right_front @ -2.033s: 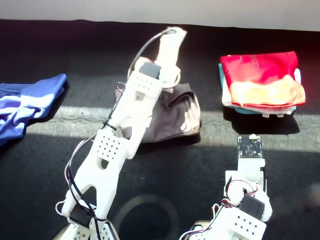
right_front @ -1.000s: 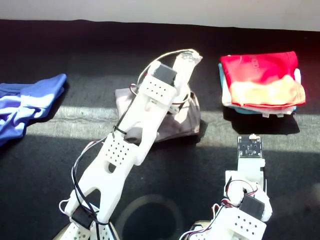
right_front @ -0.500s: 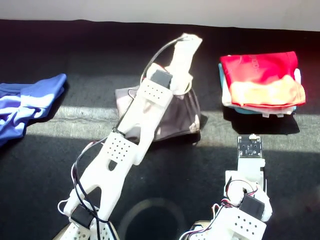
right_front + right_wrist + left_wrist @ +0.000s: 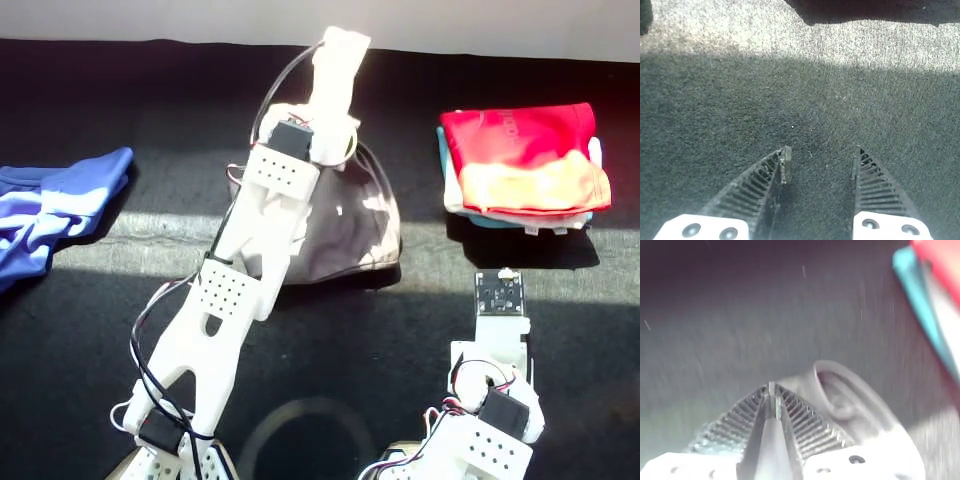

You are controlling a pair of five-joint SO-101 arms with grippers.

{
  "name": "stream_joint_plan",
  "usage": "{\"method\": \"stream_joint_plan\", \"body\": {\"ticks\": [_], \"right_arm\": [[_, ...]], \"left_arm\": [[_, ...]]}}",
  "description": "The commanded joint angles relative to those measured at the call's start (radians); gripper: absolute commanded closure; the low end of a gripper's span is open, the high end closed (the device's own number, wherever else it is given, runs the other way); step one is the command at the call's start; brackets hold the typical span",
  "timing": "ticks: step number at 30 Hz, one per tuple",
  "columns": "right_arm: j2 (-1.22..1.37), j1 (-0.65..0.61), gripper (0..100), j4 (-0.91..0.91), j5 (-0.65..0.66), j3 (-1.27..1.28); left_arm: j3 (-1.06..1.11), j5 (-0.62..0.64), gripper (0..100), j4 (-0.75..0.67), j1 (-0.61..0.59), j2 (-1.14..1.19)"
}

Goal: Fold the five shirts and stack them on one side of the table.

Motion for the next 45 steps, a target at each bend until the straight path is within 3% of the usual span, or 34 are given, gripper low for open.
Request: {"method": "stream_joint_plan", "body": {"ticks": [1, 4, 12, 18, 22, 31, 40, 45], "right_arm": [[-0.008, 0.002, 80.3, 0.004, 0.006, 0.110], [-0.008, 0.002, 80.3, 0.004, 0.008, 0.110], [-0.008, 0.002, 80.3, 0.004, 0.008, 0.110], [-0.008, 0.002, 80.3, 0.004, 0.008, 0.113], [-0.008, 0.002, 80.3, 0.004, 0.005, 0.114], [-0.001, -0.018, 80.3, -0.005, 0.003, 0.045], [0.016, -0.196, 80.3, 0.002, -0.129, -0.134], [0.297, -0.199, 80.3, 0.004, -0.189, -0.458]], "left_arm": [[-0.041, -0.009, 99, 0.114, -0.004, -0.085], [-0.042, -0.006, 99, 0.068, 0.010, -0.036], [-0.041, -0.008, 99, -0.224, 0.084, 0.153], [-0.044, -0.006, 99, -0.276, 0.097, 0.111], [-0.044, -0.006, 99, -0.144, 0.079, 0.004], [-0.042, -0.009, 99, 0.325, -0.002, -0.183], [-0.041, -0.008, 99, 0.376, -0.076, -0.191], [-0.035, -0.008, 99, 0.381, -0.070, -0.225]]}}
